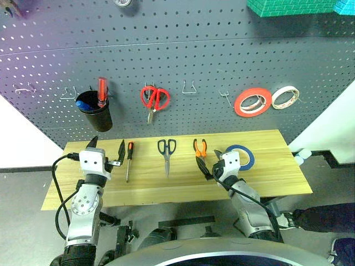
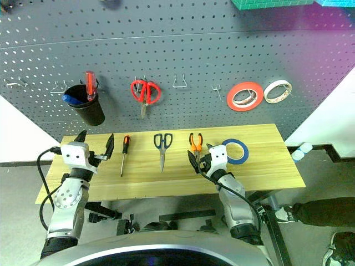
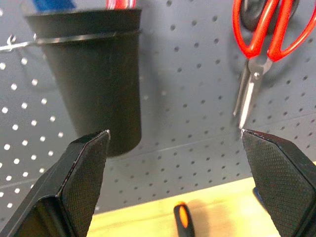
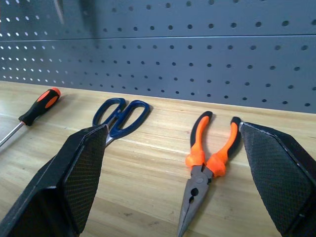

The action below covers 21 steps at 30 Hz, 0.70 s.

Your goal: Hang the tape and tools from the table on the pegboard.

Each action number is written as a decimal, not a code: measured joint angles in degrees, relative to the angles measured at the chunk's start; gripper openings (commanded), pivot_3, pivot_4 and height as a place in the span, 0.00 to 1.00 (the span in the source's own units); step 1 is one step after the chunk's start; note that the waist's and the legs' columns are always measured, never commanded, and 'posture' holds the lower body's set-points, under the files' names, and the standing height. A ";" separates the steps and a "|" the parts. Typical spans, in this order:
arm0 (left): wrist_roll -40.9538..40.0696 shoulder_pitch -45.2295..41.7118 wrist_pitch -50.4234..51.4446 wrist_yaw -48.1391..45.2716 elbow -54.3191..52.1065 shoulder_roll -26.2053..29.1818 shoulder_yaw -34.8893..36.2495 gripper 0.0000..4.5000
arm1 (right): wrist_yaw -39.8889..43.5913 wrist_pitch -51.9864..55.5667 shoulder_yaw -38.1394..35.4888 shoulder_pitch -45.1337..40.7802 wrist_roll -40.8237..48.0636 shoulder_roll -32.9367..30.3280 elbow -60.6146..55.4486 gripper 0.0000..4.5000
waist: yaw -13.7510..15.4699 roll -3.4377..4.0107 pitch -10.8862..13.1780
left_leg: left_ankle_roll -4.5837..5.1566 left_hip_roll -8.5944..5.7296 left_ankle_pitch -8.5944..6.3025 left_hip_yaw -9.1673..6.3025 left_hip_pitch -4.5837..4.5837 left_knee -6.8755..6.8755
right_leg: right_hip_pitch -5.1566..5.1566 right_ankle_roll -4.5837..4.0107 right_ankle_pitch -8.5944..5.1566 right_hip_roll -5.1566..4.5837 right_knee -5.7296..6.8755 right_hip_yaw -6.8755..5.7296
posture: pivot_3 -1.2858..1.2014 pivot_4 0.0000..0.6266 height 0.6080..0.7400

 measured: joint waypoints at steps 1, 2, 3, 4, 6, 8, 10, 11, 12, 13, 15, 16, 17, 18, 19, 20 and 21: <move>0.02 0.00 0.12 0.01 0.00 0.00 -0.01 0.99 | 0.00 0.00 0.00 0.00 0.00 0.03 0.00 1.00 | -0.11 0.00 0.00 | 0.02 0.00 -0.01 0.00 0.00 0.01 | 0.00 -0.03 0.03 0.00 0.00 0.00 | 0.50 0.16 1.00; 0.04 -0.01 0.37 0.01 -0.02 0.00 -0.03 0.99 | 0.00 0.00 0.00 0.00 0.00 0.02 0.00 1.00 | -0.19 0.00 0.00 | 0.08 0.00 -0.04 0.00 0.00 0.01 | 0.00 -0.07 0.06 0.01 0.01 0.00 | 0.50 0.16 1.00; 0.11 -0.02 0.76 0.03 -0.02 0.00 -0.05 0.99 | 0.00 0.00 -0.06 -0.01 0.00 0.03 0.00 1.00 | -0.24 0.00 0.00 | 0.04 0.00 -0.03 0.00 0.01 0.04 | -0.01 -0.12 0.09 0.02 0.05 0.00 | 0.50 0.16 1.00; 0.19 -0.02 0.84 0.03 -0.02 -0.01 -0.05 0.99 | 0.00 0.00 -0.09 -0.01 0.00 0.04 0.00 1.00 | -0.23 0.00 0.00 | 0.01 0.00 0.00 -0.01 0.01 0.05 | -0.01 -0.14 0.11 0.03 0.07 0.00 | 0.50 0.15 1.00; 0.30 -0.11 1.04 0.07 -0.03 -0.01 -0.05 0.99 | 0.00 -0.02 -0.11 -0.15 -0.01 0.08 0.02 1.00 | -0.20 -0.01 0.00 | -0.04 0.01 0.03 -0.02 0.03 0.07 | -0.02 -0.16 0.15 0.04 0.14 0.00 | 0.49 0.14 1.00; 0.32 -0.59 1.13 0.09 -0.02 -0.05 -0.06 0.99 | -0.05 -0.08 -0.14 -0.57 -0.04 0.08 0.21 1.00 | -0.20 -0.04 -0.03 | -0.10 0.01 0.07 -0.03 0.04 0.09 | -0.04 -0.18 0.17 0.06 0.20 0.00 | 0.49 0.13 1.00; 0.33 -1.53 1.18 0.11 0.03 -0.08 -0.07 0.99 | -0.16 -0.14 -0.24 -1.43 -0.07 0.06 0.64 1.00 | -0.21 -0.10 -0.06 | -0.15 0.01 0.10 -0.03 0.04 0.10 | -0.08 -0.20 0.18 0.07 0.26 0.01 | 0.49 0.12 1.00; 0.33 -2.24 1.18 0.11 0.06 -0.08 -0.07 0.99 | -0.20 -0.16 -0.26 -1.81 -0.09 0.06 0.73 1.00 | -0.18 -0.15 -0.09 | -0.16 0.01 0.11 -0.03 0.04 0.10 | -0.10 -0.20 0.18 0.07 0.30 0.01 | 0.49 0.10 1.00; 0.33 -2.90 1.18 0.10 0.10 -0.08 -0.07 0.99 | -0.21 -0.23 -0.25 -2.21 -0.11 0.07 0.87 1.00 | -0.19 -0.20 -0.15 | -0.17 0.01 0.12 -0.03 0.05 0.11 | -0.10 -0.20 0.18 0.08 0.32 0.01 | 0.49 0.10 1.00; 0.33 -3.50 1.18 0.08 0.25 -0.08 -0.10 0.99 | -0.28 -0.24 -0.27 -2.62 -0.14 0.06 1.21 1.00 | -0.22 -0.22 -0.20 | -0.18 0.01 0.12 -0.03 0.05 0.11 | -0.12 -0.20 0.18 0.08 0.33 0.01 | 0.49 0.09 1.00; 0.31 -4.80 1.18 0.02 0.53 -0.11 -0.11 0.99 | -0.48 -0.29 -0.53 -3.23 -0.12 0.04 1.79 1.00 | -0.26 -0.30 -0.30 | -0.22 0.01 0.15 -0.03 0.05 0.11 | -0.14 -0.20 0.18 0.10 0.38 0.02 | 0.49 0.09 1.00; 0.29 -5.10 1.17 -0.02 0.75 -0.12 -0.11 0.99 | -0.56 -0.33 -0.60 -3.47 -0.14 -0.03 2.06 1.00 | -0.29 -0.32 -0.39 | -0.29 0.02 0.19 -0.03 0.04 0.11 | -0.15 -0.20 0.18 0.10 0.39 0.03 | 0.49 0.08 1.00; 0.29 -5.30 1.18 -0.11 1.04 -0.14 -0.13 0.99 | -0.70 -0.39 -0.69 -3.68 -0.17 -0.16 2.29 1.00 | -0.35 -0.34 -0.44 | -0.40 0.01 0.27 -0.03 0.04 0.11 | -0.16 -0.20 0.18 0.10 0.40 0.04 | 0.48 0.08 1.00; 0.27 -5.65 1.18 -0.26 1.51 -0.17 -0.15 0.99 | -0.90 -0.40 -0.86 -3.84 -0.23 -0.33 2.39 1.00 | -0.40 -0.37 -0.46 | -0.57 0.01 0.37 -0.03 0.04 0.11 | -0.17 -0.20 0.18 0.10 0.42 0.04 | 0.48 0.08 1.00; 0.20 -6.11 1.21 -0.65 2.12 -0.16 -0.16 0.99 | -0.95 -0.40 -1.12 -3.96 -0.21 -0.48 2.39 1.00 | -0.42 -0.40 -0.48 | -0.59 0.02 0.38 -0.03 0.04 0.11 | -0.19 -0.20 0.18 0.10 0.47 0.04 | 0.48 0.08 1.00; -0.22 -6.58 1.40 -1.19 2.58 -0.13 -0.16 0.99 | -0.94 -0.41 -1.34 -4.14 -0.19 -0.67 2.38 1.00 | -0.42 -0.42 -0.50 | -0.59 0.02 0.38 -0.03 0.04 0.12 | -0.21 -0.20 0.18 0.10 0.51 0.04 | 0.48 0.08 1.00; -1.11 -7.05 2.04 -2.17 2.91 -0.06 -0.16 0.99 | -0.92 -0.41 -1.46 -4.22 -0.18 -0.87 2.37 1.00 | -0.43 -0.44 -0.51 | -0.59 0.02 0.39 -0.03 0.04 0.13 | -0.21 -0.20 0.18 0.10 0.55 0.04 | 0.48 0.08 1.00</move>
